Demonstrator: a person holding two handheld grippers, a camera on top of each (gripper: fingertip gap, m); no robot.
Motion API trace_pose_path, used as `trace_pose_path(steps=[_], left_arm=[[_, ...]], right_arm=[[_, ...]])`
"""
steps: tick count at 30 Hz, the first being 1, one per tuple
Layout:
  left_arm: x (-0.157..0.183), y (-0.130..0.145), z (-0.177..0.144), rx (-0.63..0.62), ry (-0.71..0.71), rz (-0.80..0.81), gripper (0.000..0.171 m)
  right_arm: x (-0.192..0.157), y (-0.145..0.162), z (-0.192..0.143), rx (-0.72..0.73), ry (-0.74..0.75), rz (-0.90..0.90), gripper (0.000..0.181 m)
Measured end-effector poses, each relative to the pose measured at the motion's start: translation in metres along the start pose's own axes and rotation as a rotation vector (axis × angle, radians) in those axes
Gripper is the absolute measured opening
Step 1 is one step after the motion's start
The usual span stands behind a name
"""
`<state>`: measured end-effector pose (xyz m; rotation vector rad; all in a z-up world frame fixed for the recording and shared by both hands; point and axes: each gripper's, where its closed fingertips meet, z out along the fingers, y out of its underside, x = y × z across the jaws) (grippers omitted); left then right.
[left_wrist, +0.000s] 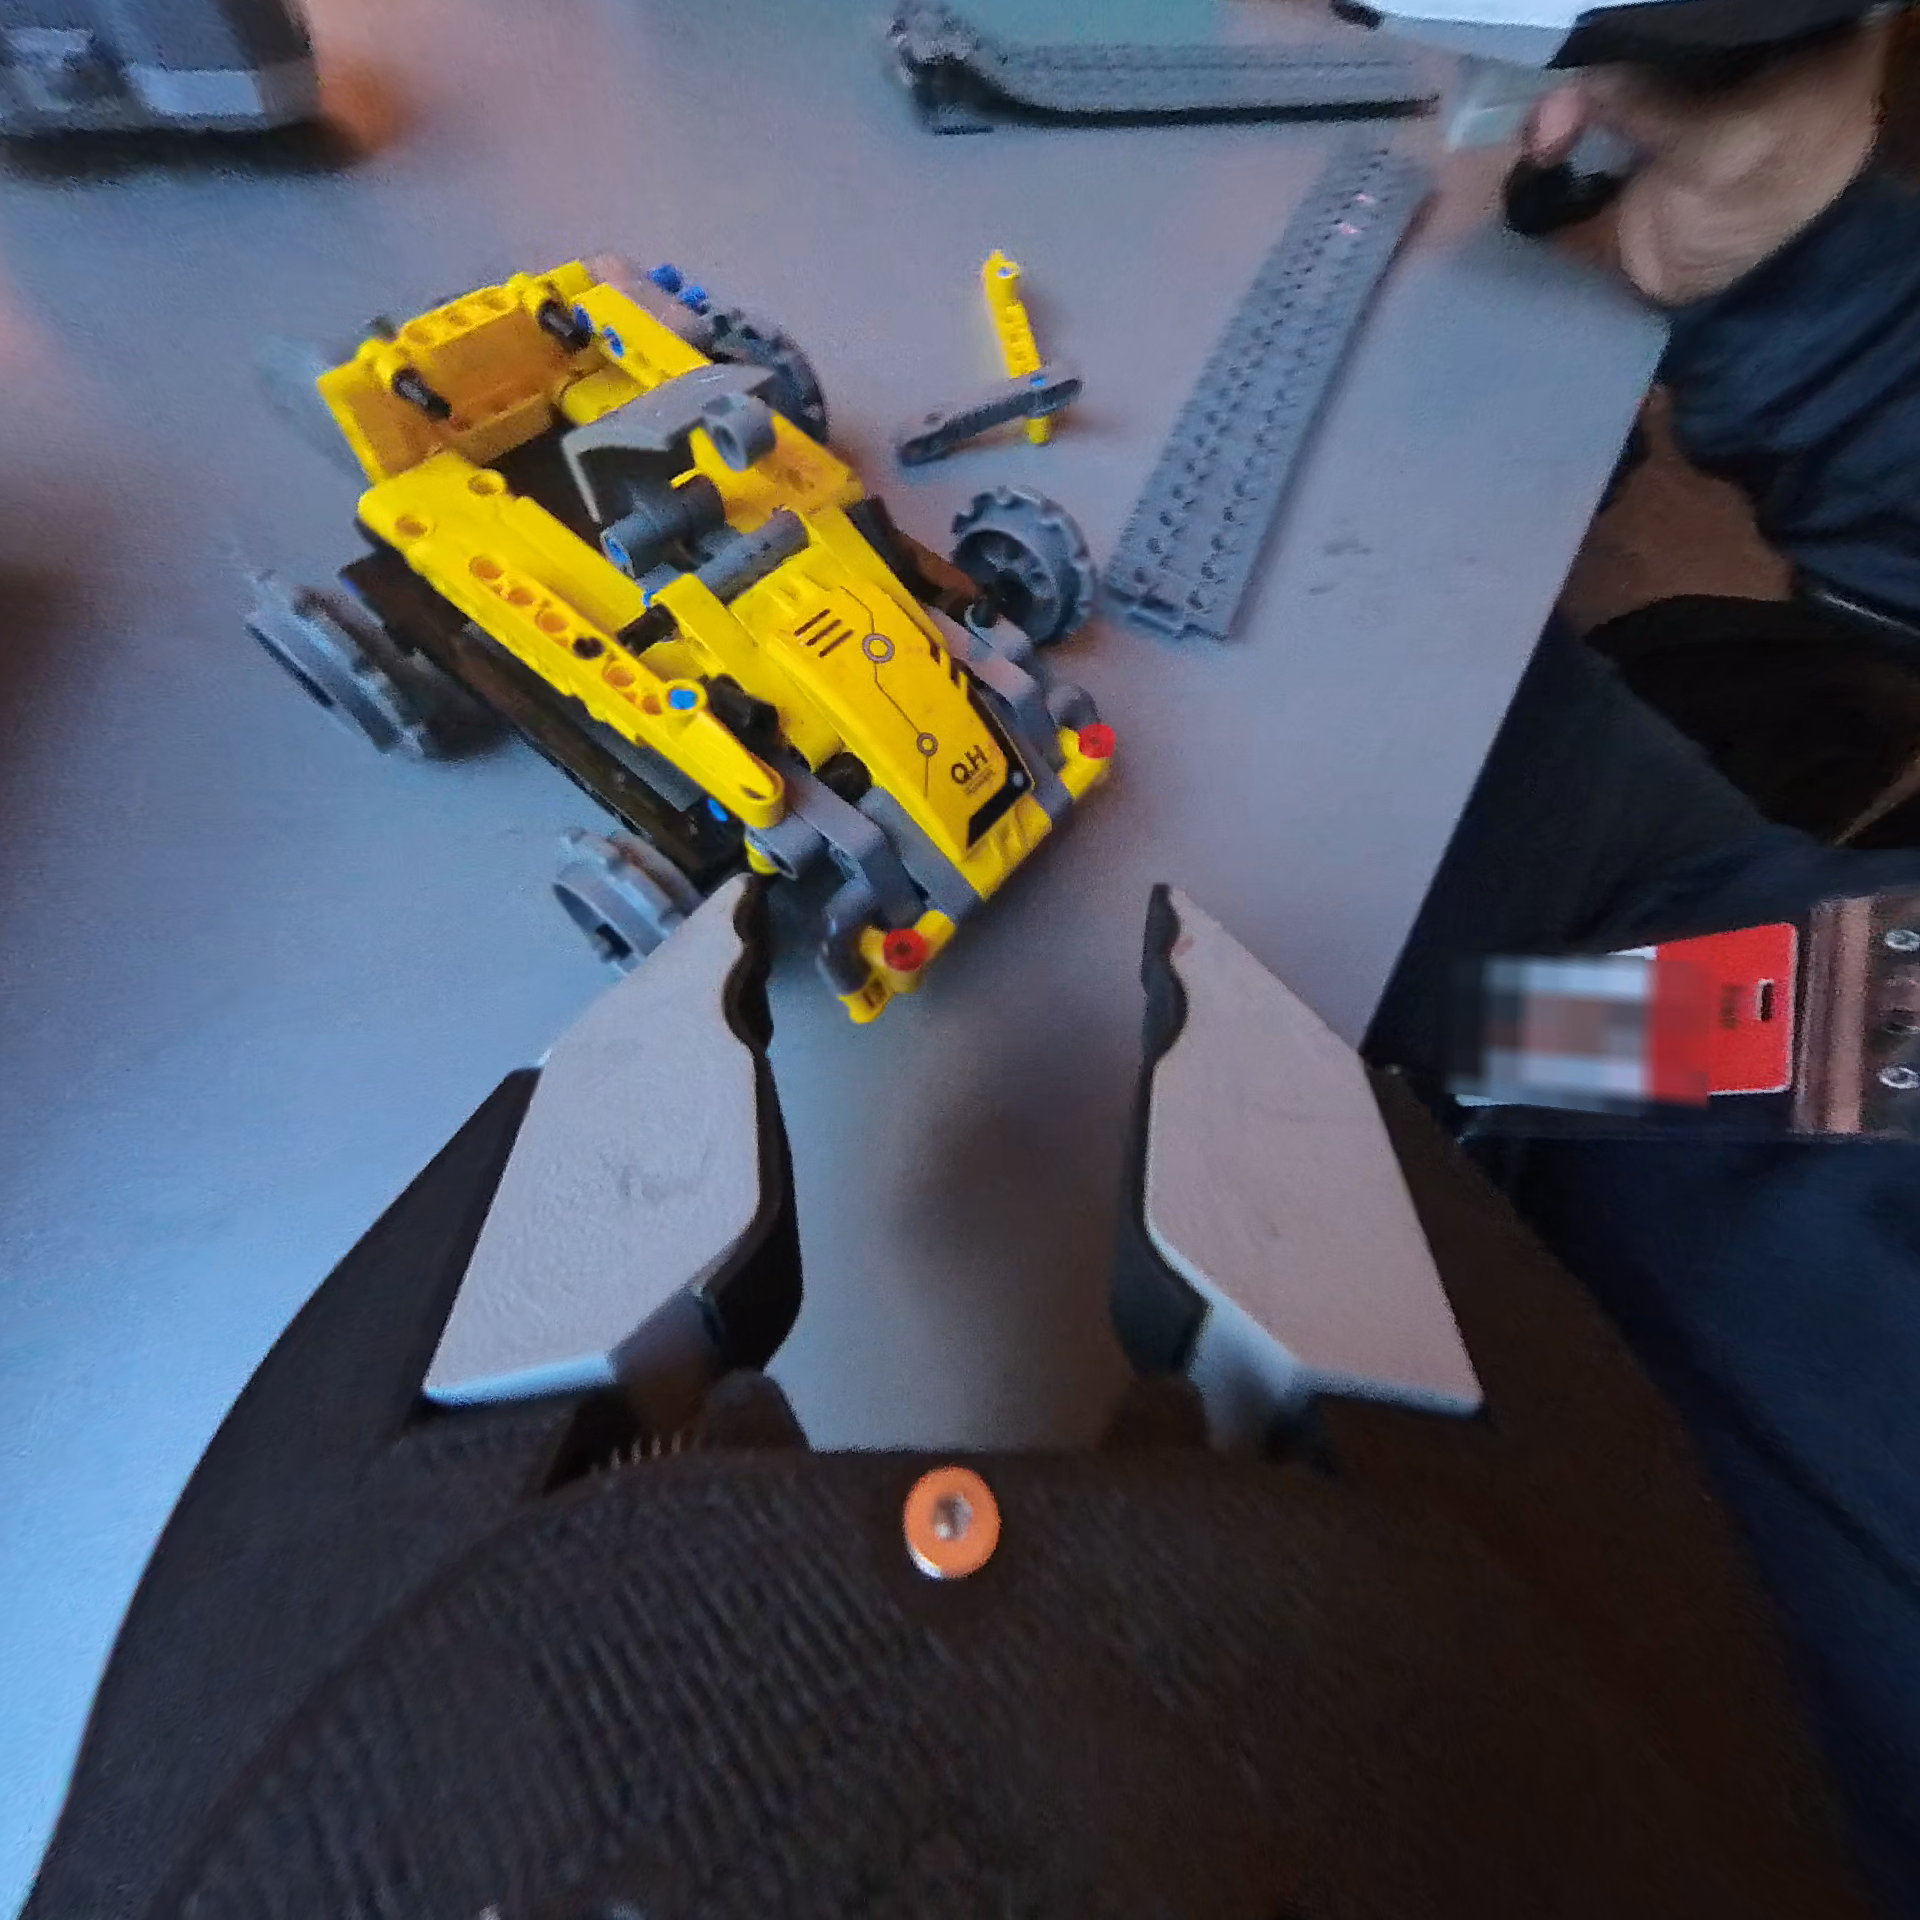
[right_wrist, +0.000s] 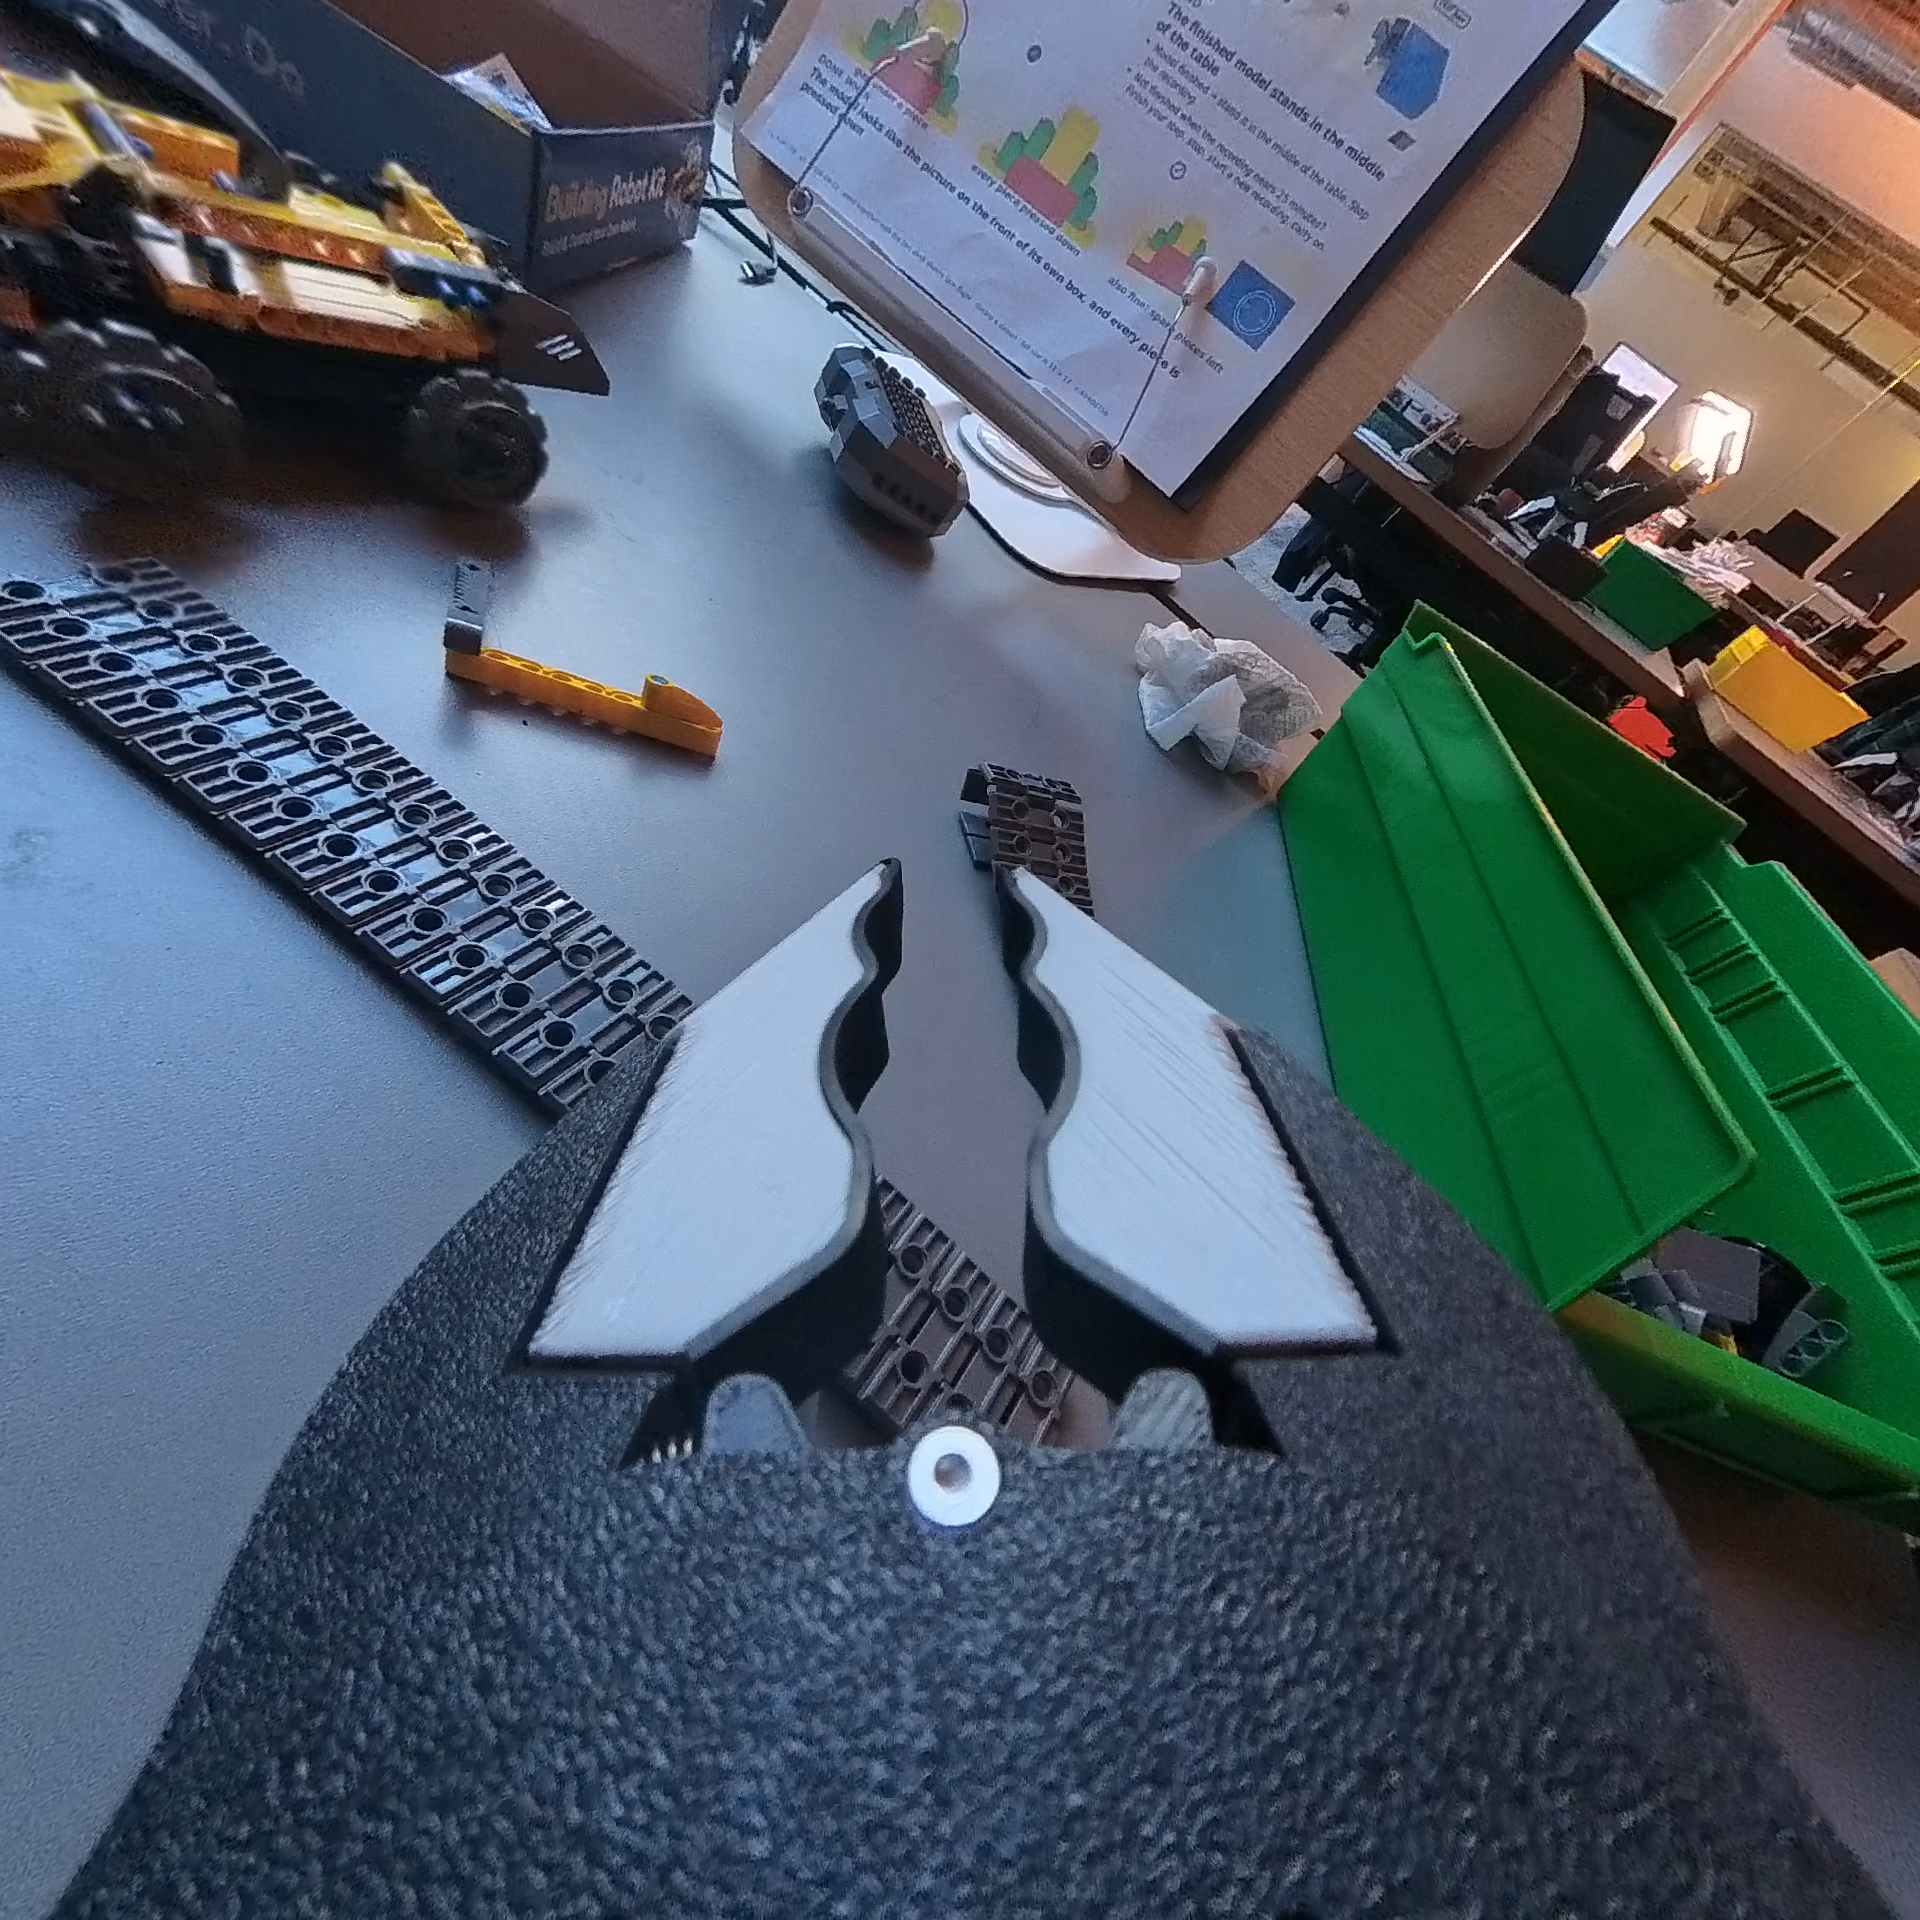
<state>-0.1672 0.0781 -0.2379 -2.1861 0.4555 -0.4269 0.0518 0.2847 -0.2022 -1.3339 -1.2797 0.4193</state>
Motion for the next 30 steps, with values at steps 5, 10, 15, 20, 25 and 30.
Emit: trace_pose_path(steps=[5, 10, 15, 20, 25, 30], left_arm=[[-0.005, -0.002, -0.008, 0.024, -0.058, 0.052, 0.062], [-0.014, -0.005, -0.017, 0.069, -0.119, 0.064, 0.048], [-0.016, -0.007, -0.026, 0.112, -0.180, 0.129, 0.000], [-0.021, -0.002, -0.024, 0.136, -0.185, 0.063, 0.026], [-0.028, -0.003, -0.027, 0.141, -0.208, 0.060, 0.001], [-0.038, -0.010, -0.026, 0.149, -0.238, 0.045, 0.000]], right_arm=[[-0.001, -0.001, -0.001, 0.008, -0.004, 0.001, 0.016], [-0.002, -0.002, -0.001, 0.015, -0.008, 0.002, 0.016], [-0.002, -0.003, -0.001, 0.020, 0.000, -0.013, 0.000], [0.003, -0.006, -0.004, 0.045, 0.016, 0.002, 0.000], [0.005, -0.007, -0.005, 0.057, 0.008, 0.039, 0.000], [0.003, -0.005, -0.003, 0.042, -0.007, 0.040, 0.000]])
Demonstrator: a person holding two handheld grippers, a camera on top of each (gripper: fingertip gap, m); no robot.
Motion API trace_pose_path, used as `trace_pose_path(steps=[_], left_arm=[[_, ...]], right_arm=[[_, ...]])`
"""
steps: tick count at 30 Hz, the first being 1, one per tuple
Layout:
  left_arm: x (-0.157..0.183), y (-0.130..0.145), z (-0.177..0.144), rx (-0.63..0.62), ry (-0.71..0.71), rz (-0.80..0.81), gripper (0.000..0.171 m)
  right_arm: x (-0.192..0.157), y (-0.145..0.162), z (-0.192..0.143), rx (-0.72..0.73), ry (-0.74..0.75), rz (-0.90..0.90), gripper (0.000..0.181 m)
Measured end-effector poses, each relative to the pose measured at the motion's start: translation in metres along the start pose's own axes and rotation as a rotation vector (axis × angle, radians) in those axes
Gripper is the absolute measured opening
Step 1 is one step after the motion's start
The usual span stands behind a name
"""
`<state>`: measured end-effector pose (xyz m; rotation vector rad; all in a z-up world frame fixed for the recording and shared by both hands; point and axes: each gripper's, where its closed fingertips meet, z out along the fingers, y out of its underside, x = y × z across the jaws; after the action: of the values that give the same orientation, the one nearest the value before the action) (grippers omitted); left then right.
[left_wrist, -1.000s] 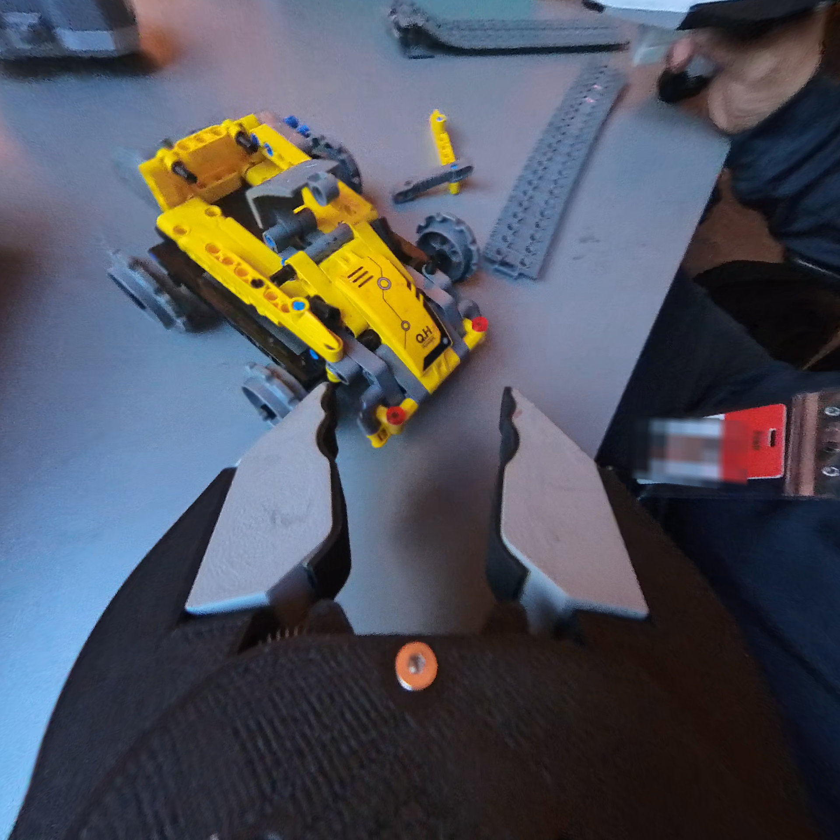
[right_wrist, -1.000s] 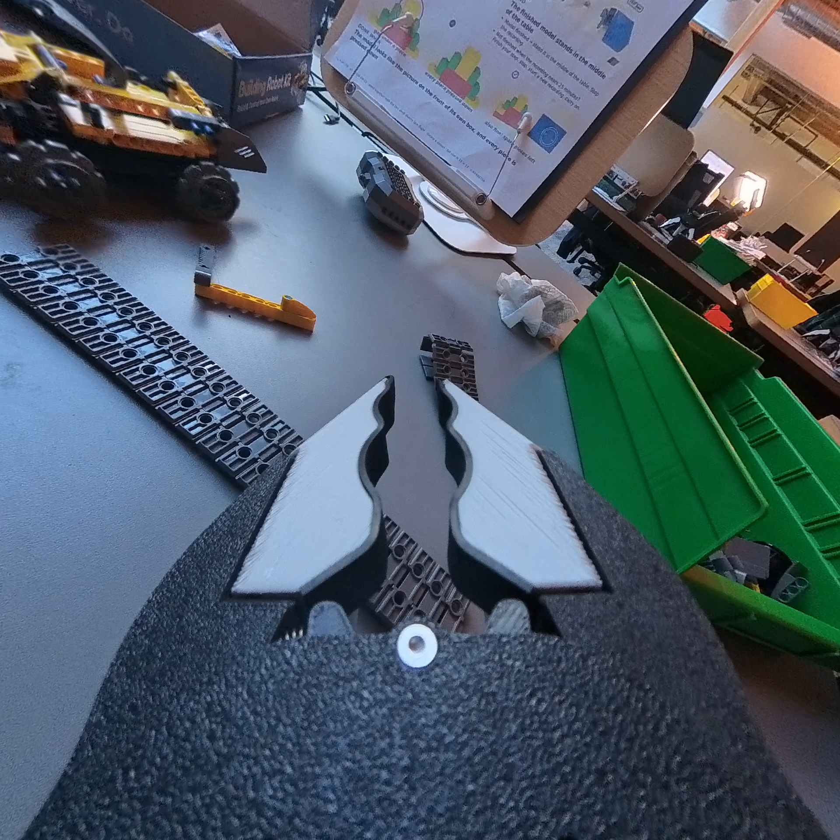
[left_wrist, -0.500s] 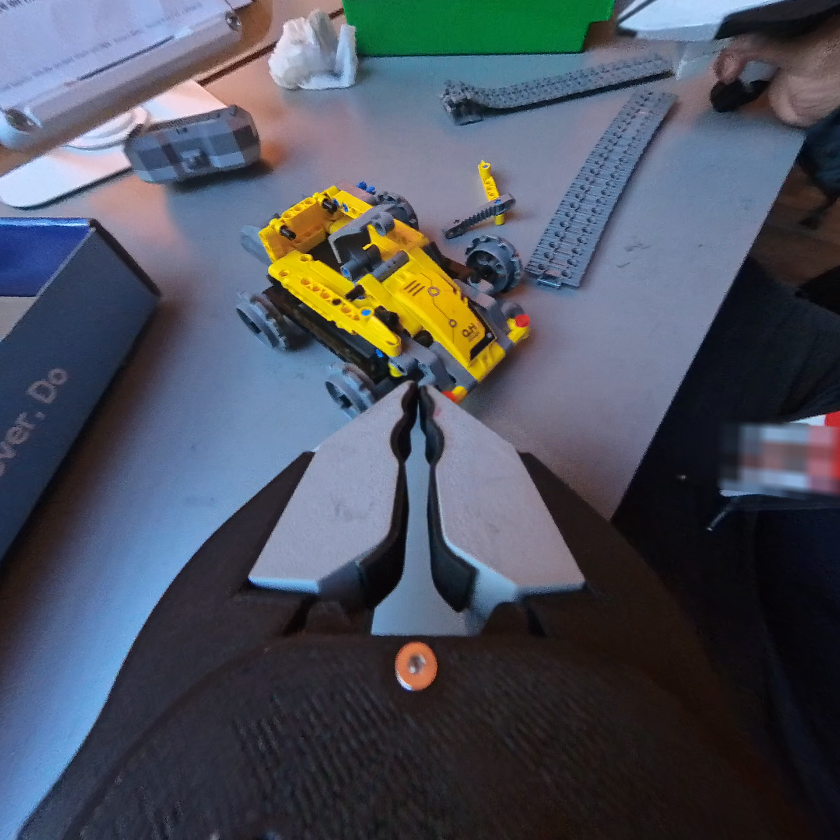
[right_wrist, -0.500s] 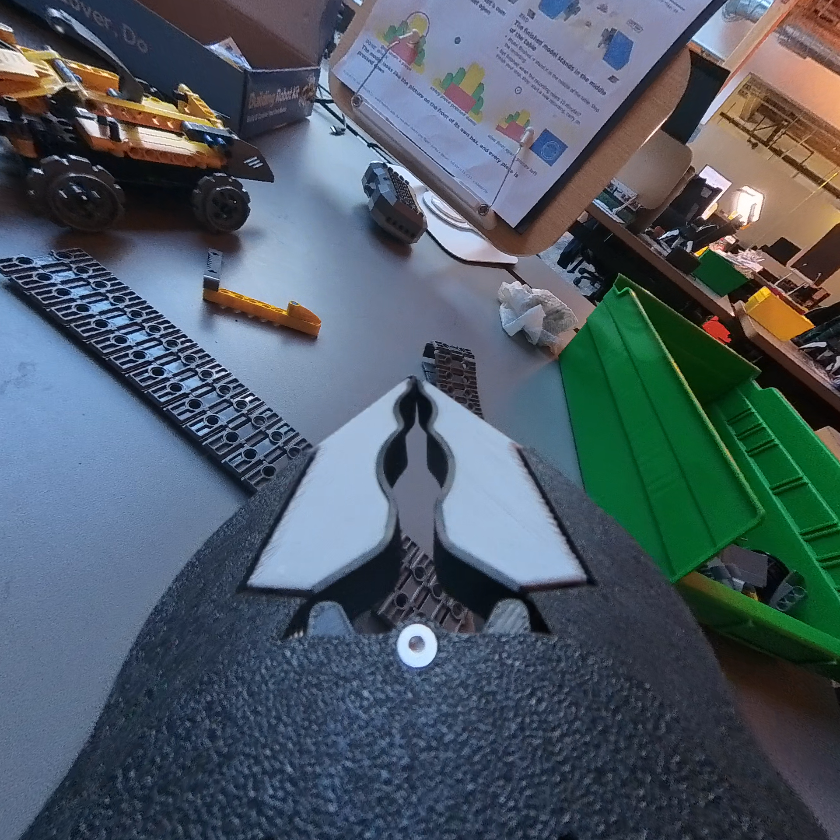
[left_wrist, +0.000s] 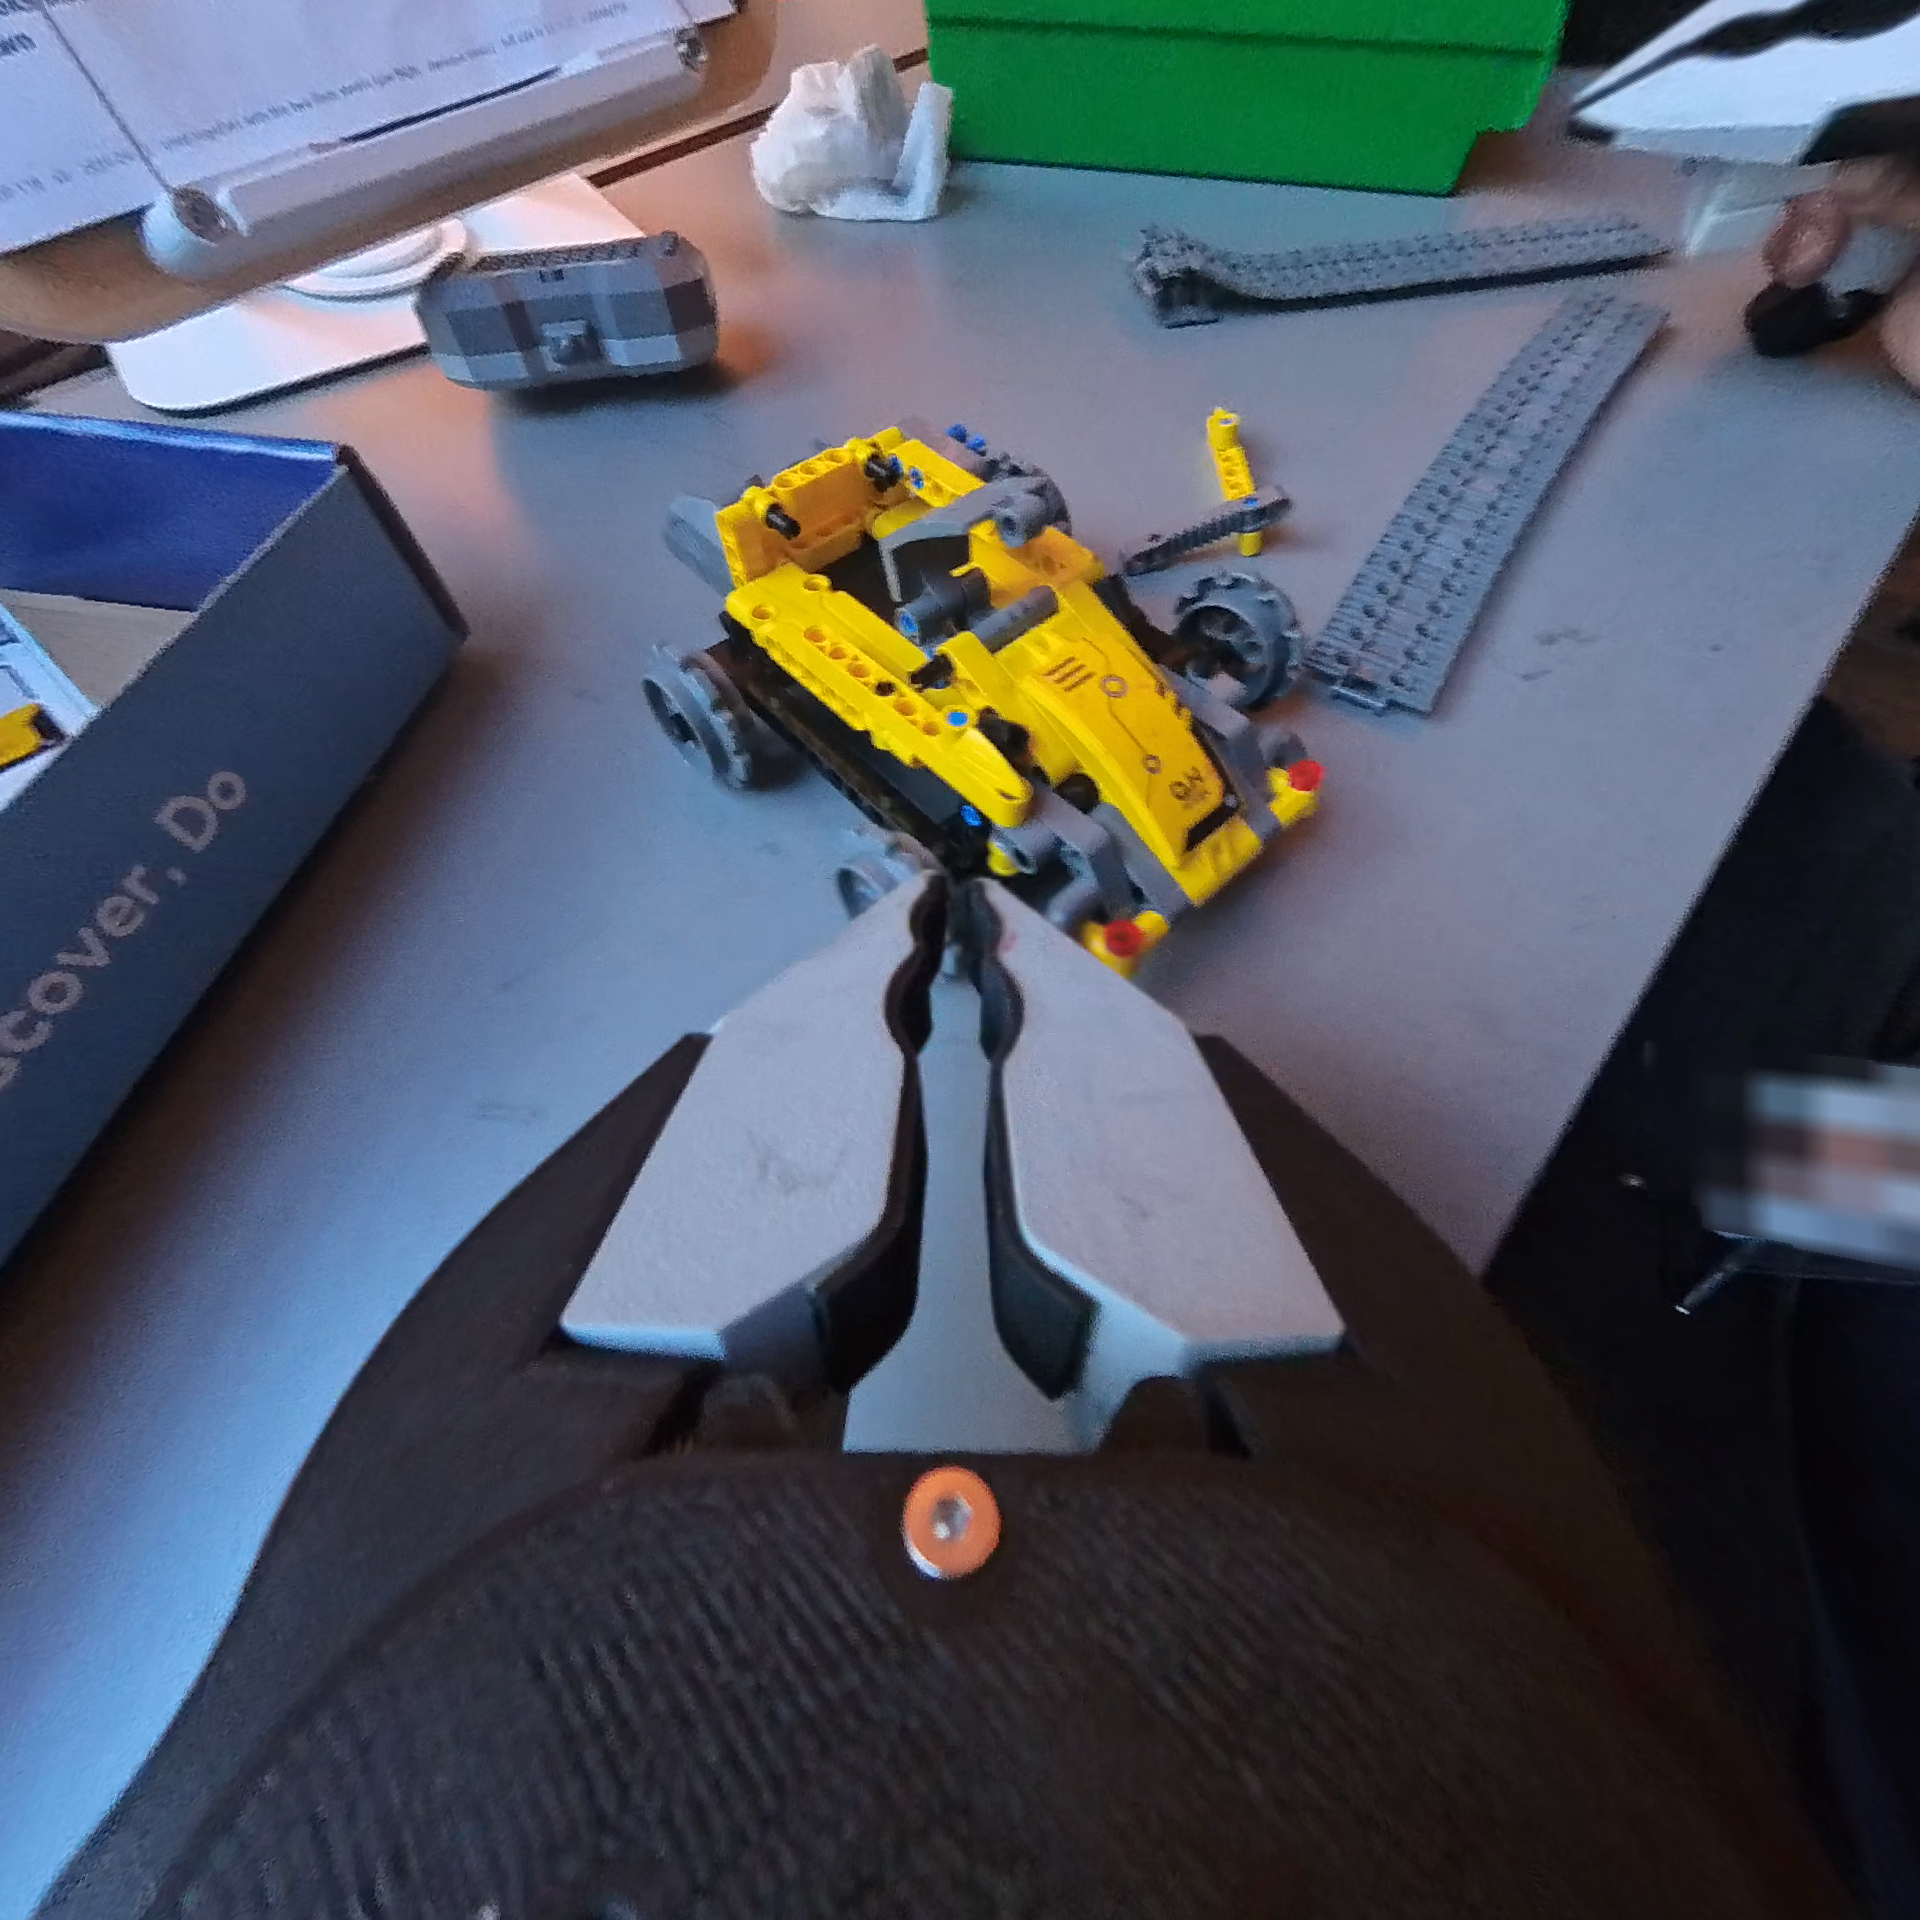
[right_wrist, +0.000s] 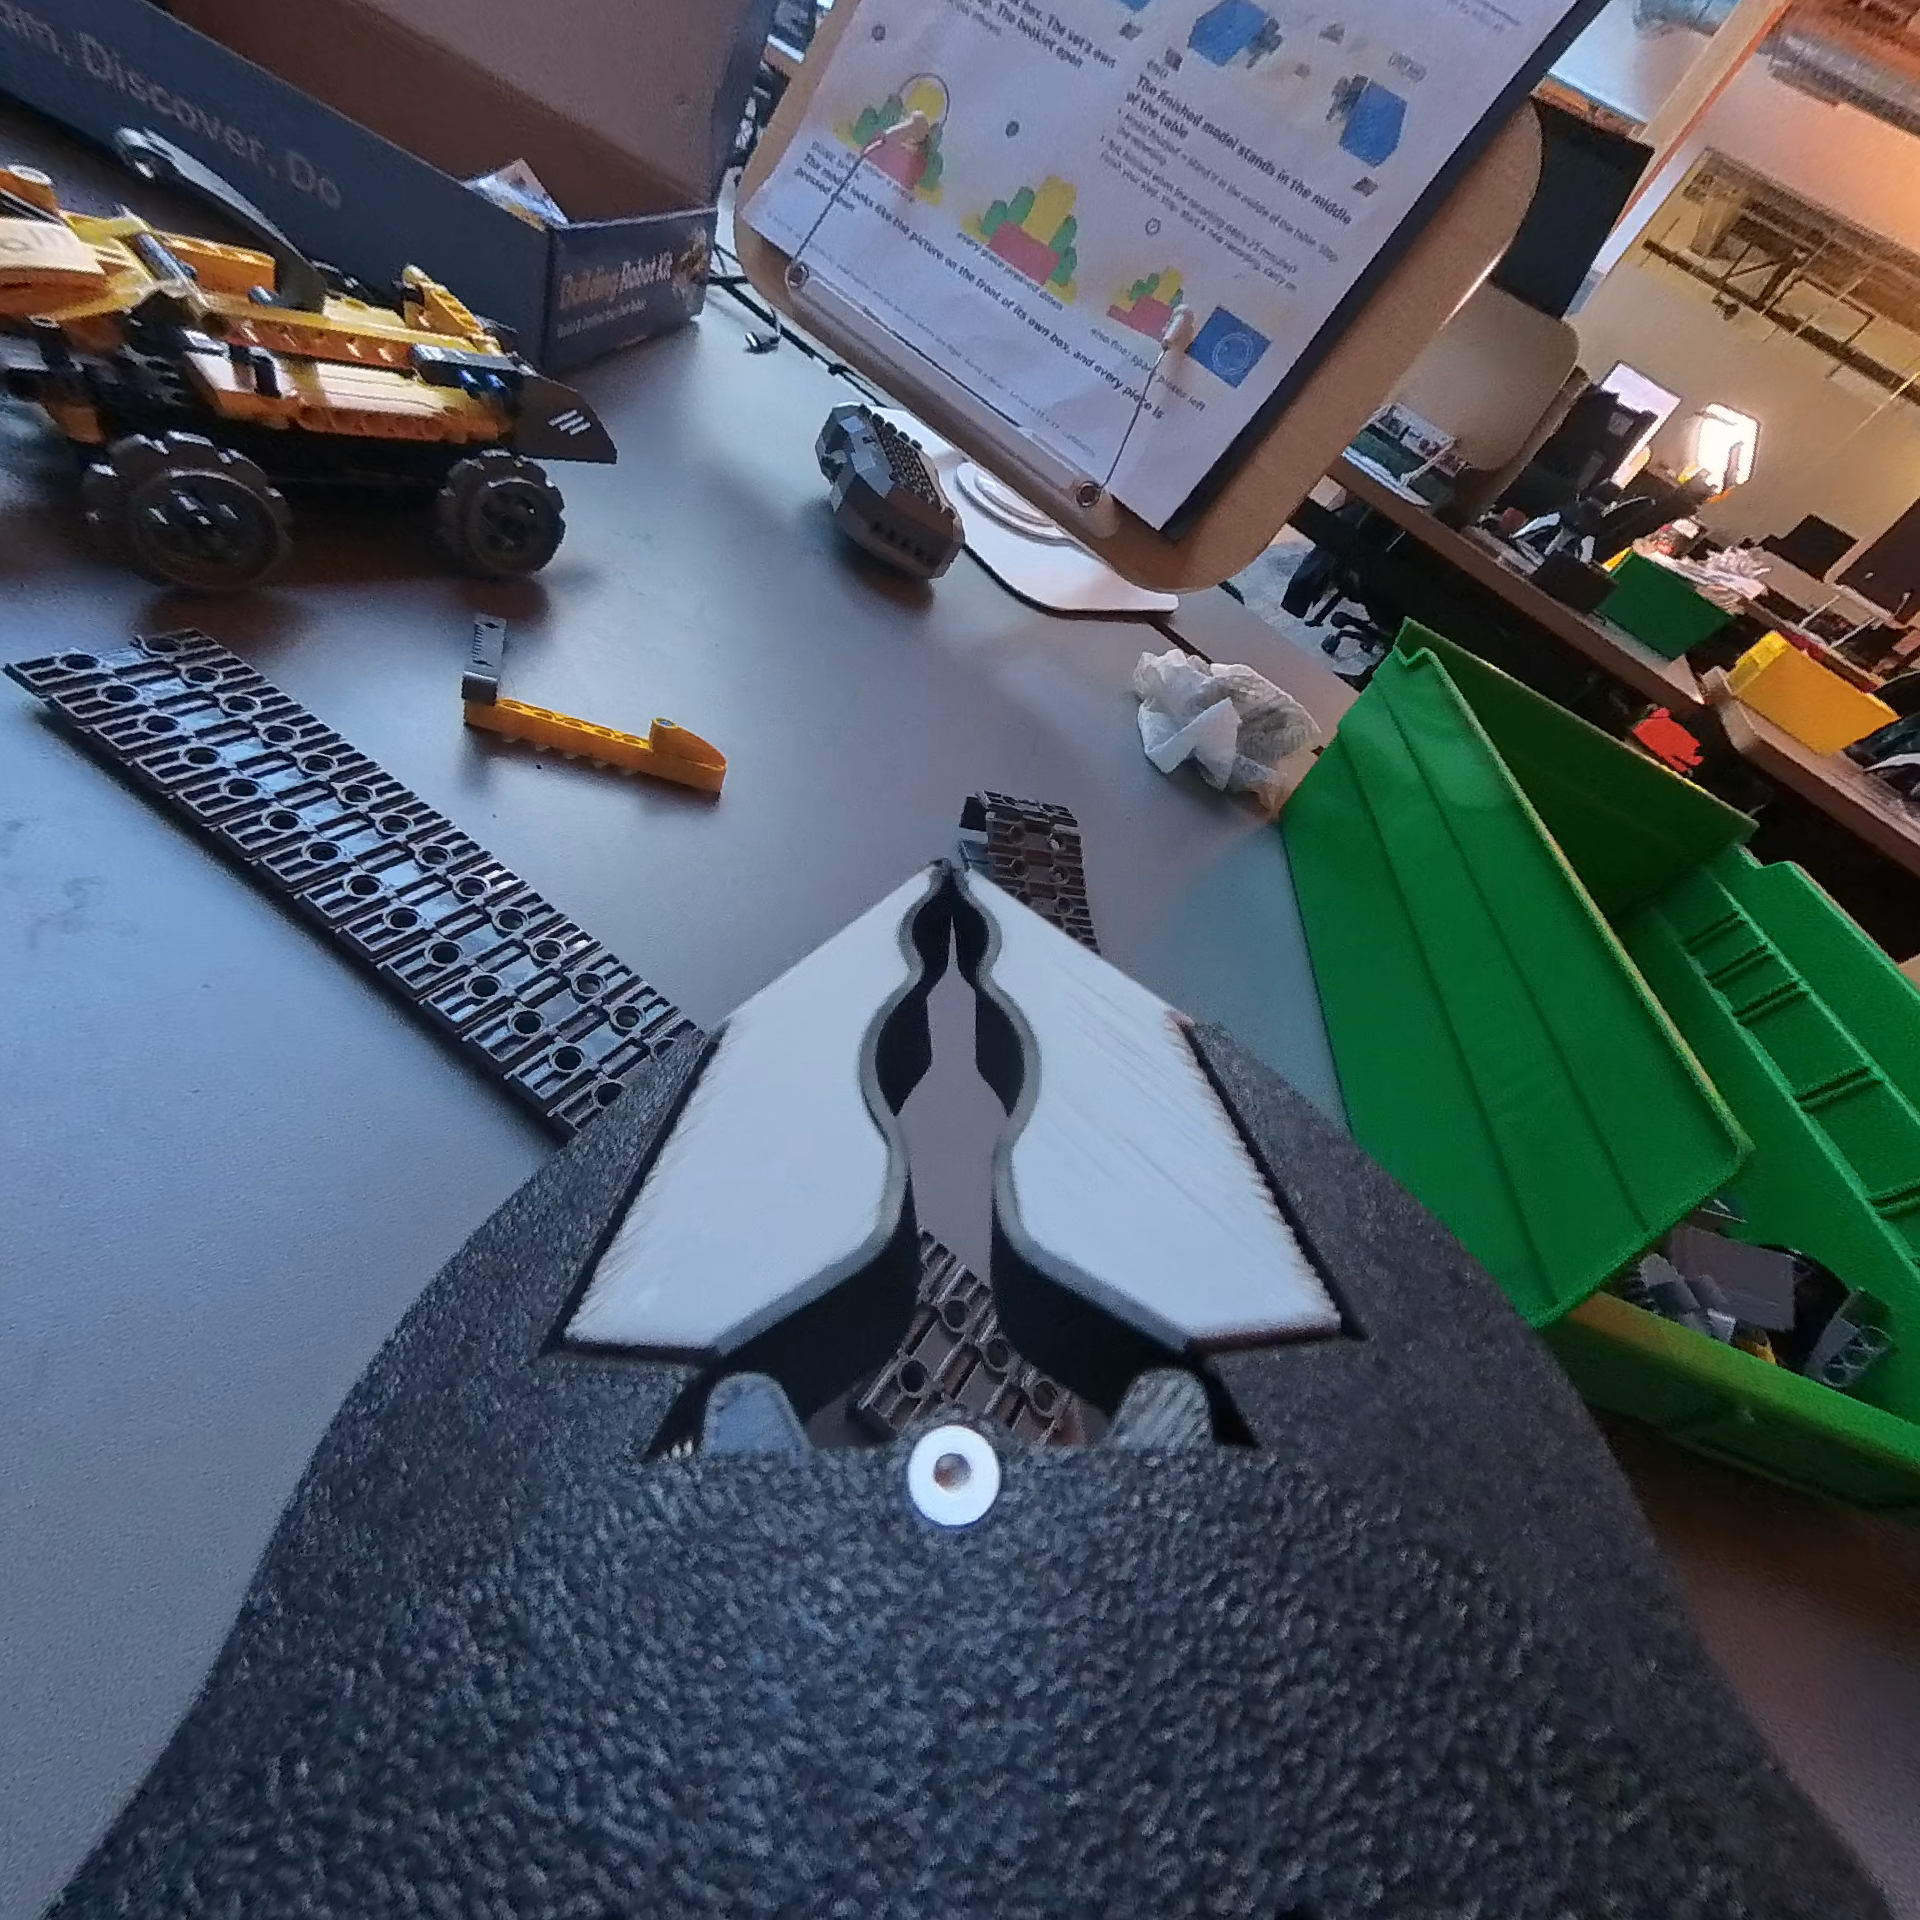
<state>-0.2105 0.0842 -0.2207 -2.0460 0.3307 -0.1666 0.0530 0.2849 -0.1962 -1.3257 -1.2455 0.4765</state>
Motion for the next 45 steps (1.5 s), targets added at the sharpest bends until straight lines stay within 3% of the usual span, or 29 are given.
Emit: trace_pose_path(steps=[1, 3, 4, 5, 7, 8, 9, 12, 13, 14, 15, 17, 18, 21, 23, 25, 26, 28, 29, 32, 34, 36, 39, 40, 41, 44, 45], left_arm=[[-0.005, -0.001, 0.002, -0.009, -0.018, 0.000, 0.011], [-0.015, -0.006, 0.005, -0.001, -0.048, -0.023, 0.043], [-0.019, -0.009, 0.007, 0.002, -0.058, -0.034, 0.051], [-0.024, -0.013, 0.008, 0.012, -0.081, -0.039, 0.052], [-0.031, -0.021, 0.008, 0.039, -0.129, 0.003, 0.051], [-0.033, -0.025, 0.008, 0.050, -0.144, 0.031, 0.046], [-0.032, -0.027, 0.009, 0.047, -0.141, 0.046, 0.041], [-0.021, -0.030, 0.015, 0.023, -0.049, 0.029, 0.033], [-0.017, -0.031, 0.016, 0.026, -0.021, 0.019, 0.025], [-0.015, -0.033, 0.017, 0.032, -0.001, 0.014, 0.020], [-0.015, -0.034, 0.018, 0.038, 0.007, 0.011, 0.024], [-0.018, -0.034, 0.021, 0.040, -0.007, 0.008, 0.053], [-0.018, -0.032, 0.023, 0.029, -0.005, 0.012, 0.059], [-0.015, -0.025, 0.030, 0.006, 0.000, 0.023, 0.060], [-0.009, -0.021, 0.033, -0.011, 0.022, 0.016, 0.062], [-0.006, -0.020, 0.034, -0.009, 0.026, 0.018, 0.059], [-0.004, -0.020, 0.035, -0.009, 0.031, 0.020, 0.057], [-0.004, -0.018, 0.035, -0.019, 0.029, 0.028, 0.058], [-0.004, -0.016, 0.036, -0.023, 0.025, 0.032, 0.060], [-0.004, -0.014, 0.037, -0.013, 0.027, 0.021, 0.061], [-0.004, -0.014, 0.037, -0.002, 0.030, 0.013, 0.062], [-0.004, -0.015, 0.036, 0.002, 0.028, 0.019, 0.062], [-0.004, -0.014, 0.035, 0.002, 0.019, 0.026, 0.063], [-0.003, -0.014, 0.035, 0.002, 0.018, 0.026, 0.062], [-0.003, -0.014, 0.035, 0.002, 0.017, 0.028, 0.062], [-0.002, -0.014, 0.034, 0.000, 0.019, 0.023, 0.062], [-0.002, -0.013, 0.034, -0.001, 0.019, 0.022, 0.062]], right_arm=[[0.000, 0.000, 0.000, -0.001, 0.000, -0.004, 0.000], [0.002, 0.002, 0.003, -0.020, 0.009, 0.013, 0.023], [0.002, 0.003, 0.005, -0.035, 0.009, 0.036, 0.031], [-0.003, -0.001, 0.007, -0.037, -0.016, 0.073, 0.042], [-0.017, -0.014, 0.014, -0.044, -0.097, 0.168, 0.085], [-0.026, -0.021, 0.018, -0.062, -0.139, 0.192, 0.093], [-0.033, -0.027, 0.021, -0.087, -0.176, 0.196, 0.083], [-0.057, -0.051, 0.030, -0.128, -0.306, 0.236, 0.003], [-0.067, -0.063, 0.033, -0.110, -0.369, 0.255, 0.000], [-0.074, -0.073, 0.038, -0.096, -0.405, 0.265, 0.001], [-0.078, -0.079, 0.046, -0.097, -0.414, 0.263, 0.027], [-0.085, -0.075, 0.062, -0.185, -0.390, 0.218, 0.013], [-0.091, -0.077, 0.067, -0.189, -0.396, 0.176, 0.006], [-0.117, -0.094, 0.082, -0.149, -0.483, 0.178, 0.004], [-0.122, -0.089, 0.097, -0.207, -0.455, 0.172, 0.059], [-0.130, -0.086, 0.102, -0.239, -0.472, 0.124, 0.045], [-0.135, -0.088, 0.102, -0.231, -0.489, 0.101, 0.000], [-0.138, -0.094, 0.103, -0.197, -0.496, 0.110, 0.000], [-0.138, -0.094, 0.105, -0.200, -0.493, 0.123, 0.024], [-0.141, -0.085, 0.102, -0.236, -0.519, 0.094, 0.000], [-0.142, -0.084, 0.101, -0.237, -0.519, 0.115, 0.000], [-0.139, -0.078, 0.104, -0.269, -0.493, 0.151, 0.071], [-0.137, -0.078, 0.098, -0.256, -0.503, 0.141, 0.075], [-0.139, -0.078, 0.093, -0.250, -0.531, 0.119, 0.027], [-0.136, -0.079, 0.092, -0.241, -0.519, 0.093, 0.000], [-0.126, -0.078, 0.092, -0.259, -0.487, 0.105, 0.005], [-0.119, -0.074, 0.094, -0.285, -0.469, 0.126, 0.046]])
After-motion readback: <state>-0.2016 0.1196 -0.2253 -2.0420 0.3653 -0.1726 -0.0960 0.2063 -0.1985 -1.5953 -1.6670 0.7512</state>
